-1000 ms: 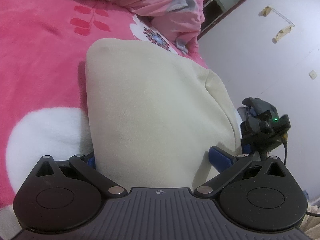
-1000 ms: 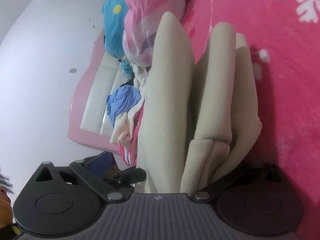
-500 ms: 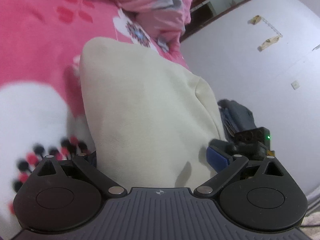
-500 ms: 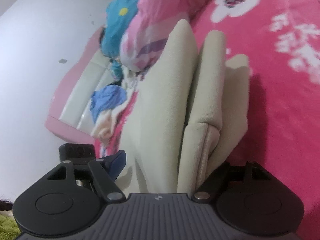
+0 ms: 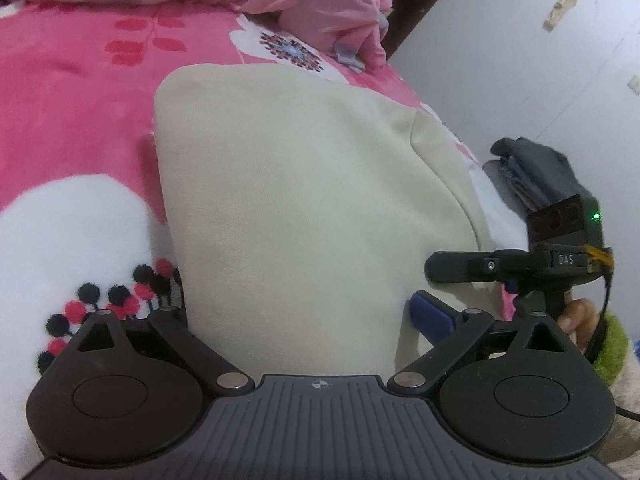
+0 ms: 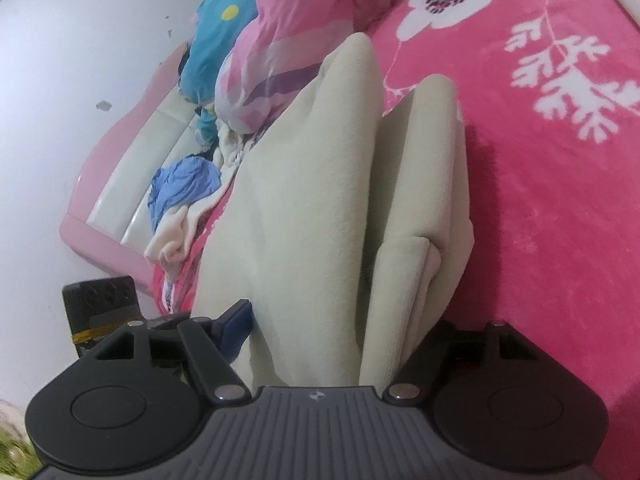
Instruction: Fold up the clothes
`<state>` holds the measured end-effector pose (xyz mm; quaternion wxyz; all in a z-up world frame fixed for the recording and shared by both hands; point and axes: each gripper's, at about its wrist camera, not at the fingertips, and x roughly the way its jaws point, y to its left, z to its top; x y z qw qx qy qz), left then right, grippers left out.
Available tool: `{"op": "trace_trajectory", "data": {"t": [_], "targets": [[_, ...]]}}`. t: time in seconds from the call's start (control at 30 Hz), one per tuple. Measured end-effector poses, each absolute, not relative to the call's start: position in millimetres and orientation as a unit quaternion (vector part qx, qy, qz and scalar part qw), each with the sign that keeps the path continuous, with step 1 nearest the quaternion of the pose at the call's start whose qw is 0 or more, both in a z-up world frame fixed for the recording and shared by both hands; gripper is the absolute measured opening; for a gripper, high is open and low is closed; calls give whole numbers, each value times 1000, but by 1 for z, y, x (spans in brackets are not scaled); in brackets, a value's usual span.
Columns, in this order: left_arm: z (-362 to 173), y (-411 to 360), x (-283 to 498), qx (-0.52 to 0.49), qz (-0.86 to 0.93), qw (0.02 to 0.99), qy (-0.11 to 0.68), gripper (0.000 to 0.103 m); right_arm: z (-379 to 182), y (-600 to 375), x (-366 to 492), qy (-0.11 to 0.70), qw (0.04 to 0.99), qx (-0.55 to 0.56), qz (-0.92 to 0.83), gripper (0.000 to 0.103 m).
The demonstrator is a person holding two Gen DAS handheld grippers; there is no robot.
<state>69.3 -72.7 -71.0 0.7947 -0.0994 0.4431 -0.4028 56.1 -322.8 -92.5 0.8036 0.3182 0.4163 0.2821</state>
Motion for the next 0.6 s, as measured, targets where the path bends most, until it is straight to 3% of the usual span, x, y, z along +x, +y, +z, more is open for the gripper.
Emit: {"op": "trace_trajectory", "data": {"t": [0.6], "targets": [[-72,-76,70,-100,-400,794,447,103,-90,-316,53,418,811,300,278,77]]}}
